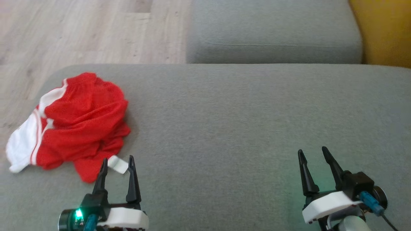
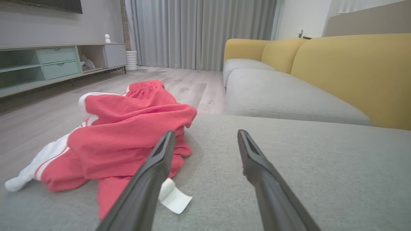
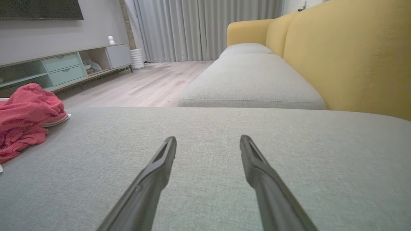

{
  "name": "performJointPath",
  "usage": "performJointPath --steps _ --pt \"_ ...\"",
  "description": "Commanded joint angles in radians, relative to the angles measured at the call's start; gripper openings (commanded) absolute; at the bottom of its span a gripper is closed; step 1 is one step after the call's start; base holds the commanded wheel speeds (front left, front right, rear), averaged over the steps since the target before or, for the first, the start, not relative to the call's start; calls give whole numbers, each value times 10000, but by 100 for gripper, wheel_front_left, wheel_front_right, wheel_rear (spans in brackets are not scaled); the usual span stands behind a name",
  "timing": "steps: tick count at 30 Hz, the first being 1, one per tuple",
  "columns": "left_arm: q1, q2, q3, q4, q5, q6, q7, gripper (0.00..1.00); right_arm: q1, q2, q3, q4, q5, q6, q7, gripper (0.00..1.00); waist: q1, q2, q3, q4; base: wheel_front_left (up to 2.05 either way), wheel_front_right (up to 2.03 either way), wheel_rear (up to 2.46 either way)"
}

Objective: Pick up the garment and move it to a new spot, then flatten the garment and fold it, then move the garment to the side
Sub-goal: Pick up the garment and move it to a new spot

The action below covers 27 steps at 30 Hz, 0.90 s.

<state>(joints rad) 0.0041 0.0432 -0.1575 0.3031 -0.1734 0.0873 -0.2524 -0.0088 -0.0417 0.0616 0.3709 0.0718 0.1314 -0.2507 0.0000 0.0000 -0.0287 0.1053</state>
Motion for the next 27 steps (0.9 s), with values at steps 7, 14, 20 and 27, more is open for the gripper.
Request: performJointPath --steps 7,14,20,27 --pt "-298 70 293 -385 154 335 -93 100 -349 -85 219 -295 11 -7 -111 100 0 0 115 1493 0 0 0" --pt "-111 70 460 -565 263 534 -93 100 -178 -85 217 -343 113 -7 -111 100 0 0 38 2864 0 0 0" --pt "-120 70 671 -741 301 615 -93 100 -184 -85 271 -361 85 -7 -111 100 0 0 190 3640 0 0 0" --pt "-813 213 1237 -1481 883 409 -93 100 -142 -85 32 -336 -15 -7 -111 100 0 0 522 4126 0 0 0"
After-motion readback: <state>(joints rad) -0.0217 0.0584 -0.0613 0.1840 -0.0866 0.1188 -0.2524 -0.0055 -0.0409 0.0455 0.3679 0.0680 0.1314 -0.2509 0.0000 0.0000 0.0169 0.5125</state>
